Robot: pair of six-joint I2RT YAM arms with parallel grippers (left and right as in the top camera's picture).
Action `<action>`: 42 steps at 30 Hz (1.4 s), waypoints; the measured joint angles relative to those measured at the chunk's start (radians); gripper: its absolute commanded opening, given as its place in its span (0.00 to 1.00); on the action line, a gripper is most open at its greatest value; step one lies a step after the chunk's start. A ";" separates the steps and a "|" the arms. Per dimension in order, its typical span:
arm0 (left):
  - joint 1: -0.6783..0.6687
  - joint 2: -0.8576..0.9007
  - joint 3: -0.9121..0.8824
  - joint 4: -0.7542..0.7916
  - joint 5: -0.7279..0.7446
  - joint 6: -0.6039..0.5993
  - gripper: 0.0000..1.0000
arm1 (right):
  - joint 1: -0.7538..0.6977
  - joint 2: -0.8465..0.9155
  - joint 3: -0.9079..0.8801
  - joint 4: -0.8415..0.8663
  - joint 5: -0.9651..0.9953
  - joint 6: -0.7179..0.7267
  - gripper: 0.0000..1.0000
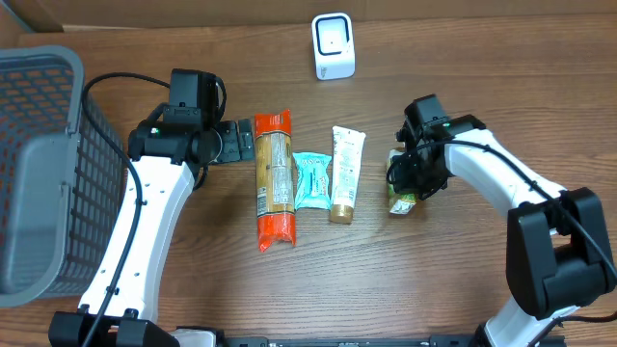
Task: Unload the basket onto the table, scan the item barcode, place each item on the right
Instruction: 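Retract the left arm and grasp the snack bag with the right gripper, then lift the snack bag with the right gripper and rotate it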
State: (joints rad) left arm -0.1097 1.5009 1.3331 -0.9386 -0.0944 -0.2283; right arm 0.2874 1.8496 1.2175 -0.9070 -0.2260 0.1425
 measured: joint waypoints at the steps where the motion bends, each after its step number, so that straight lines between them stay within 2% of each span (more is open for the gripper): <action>1: 0.000 0.000 0.000 0.000 0.000 0.000 1.00 | -0.015 0.007 0.003 0.000 -0.072 -0.037 0.04; 2: 0.000 0.000 0.000 0.000 0.000 0.000 1.00 | -0.022 0.009 0.004 0.000 -0.101 -0.054 0.04; 3: 0.000 0.000 0.000 0.000 0.000 0.000 1.00 | -0.053 0.016 0.004 0.007 -0.215 -0.114 0.04; 5: 0.000 0.000 0.000 0.000 0.000 0.000 1.00 | -0.087 0.019 0.003 0.025 -0.290 -0.156 0.11; 6: 0.000 0.000 0.000 -0.001 0.000 0.000 0.99 | -0.105 0.019 0.000 0.042 -0.312 -0.167 0.22; 8: 0.000 0.000 0.000 -0.001 0.000 0.000 1.00 | -0.137 0.019 -0.013 0.077 -0.347 -0.188 0.59; 10: 0.000 0.000 0.000 -0.001 0.000 0.000 1.00 | -0.164 0.020 -0.029 0.093 -0.364 -0.196 0.67; 14: 0.000 0.000 0.000 0.000 0.000 0.000 1.00 | -0.197 0.030 -0.048 0.099 -0.331 -0.201 0.67; 19: 0.000 0.000 0.000 -0.001 0.000 0.000 1.00 | -0.196 0.032 -0.049 0.099 -0.191 -0.175 0.67; 26: 0.000 0.000 0.000 0.000 0.000 0.000 1.00 | -0.196 0.033 0.018 0.014 -0.006 -0.127 0.67; 34: 0.000 0.000 0.000 -0.001 0.000 0.000 1.00 | -0.193 0.034 0.206 -0.113 0.023 -0.116 0.65; 39: 0.000 0.000 0.000 -0.001 0.000 0.000 1.00 | -0.122 0.034 0.220 -0.148 0.007 -0.097 0.66; 42: 0.000 0.000 0.000 -0.001 0.000 0.000 0.99 | -0.063 0.035 0.217 -0.122 0.053 -0.057 0.70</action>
State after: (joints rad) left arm -0.1097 1.5009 1.3331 -0.9394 -0.0948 -0.2283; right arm 0.2241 1.8843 1.4345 -1.0286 -0.1734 0.0853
